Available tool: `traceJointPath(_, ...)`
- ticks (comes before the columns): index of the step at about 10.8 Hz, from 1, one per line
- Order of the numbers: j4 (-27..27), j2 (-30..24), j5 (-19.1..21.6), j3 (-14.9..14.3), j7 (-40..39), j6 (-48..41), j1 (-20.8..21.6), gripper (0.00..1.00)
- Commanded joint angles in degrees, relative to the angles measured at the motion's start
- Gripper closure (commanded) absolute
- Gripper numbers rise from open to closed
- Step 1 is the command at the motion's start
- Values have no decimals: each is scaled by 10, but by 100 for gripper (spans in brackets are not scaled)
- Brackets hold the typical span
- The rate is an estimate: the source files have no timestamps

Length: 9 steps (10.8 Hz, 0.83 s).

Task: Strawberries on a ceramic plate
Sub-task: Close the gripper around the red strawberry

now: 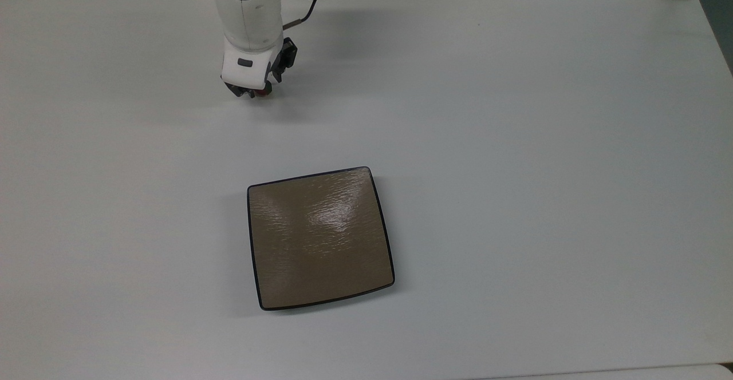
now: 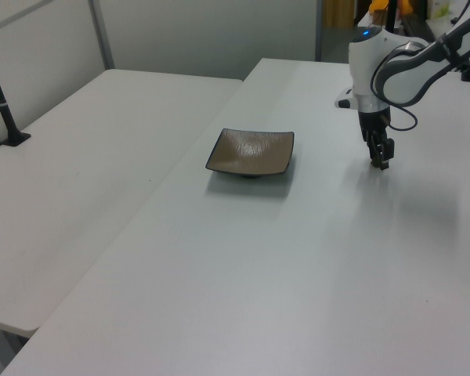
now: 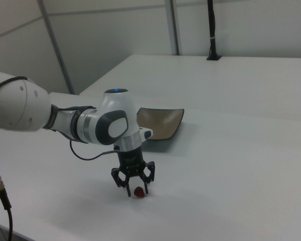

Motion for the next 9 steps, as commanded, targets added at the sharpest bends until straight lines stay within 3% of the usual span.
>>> traceJointPath(1,-14,-8,-12,-5,-3,22,8,75)
traceJointPath(3,-13,-15,-12,-5,-3,14,7,91)
traceJointPath(5,0,-32,-12,-5,-2,-15,7,93)
traceJointPath(9,114,-47,-1,-4,9,-150,8,95)
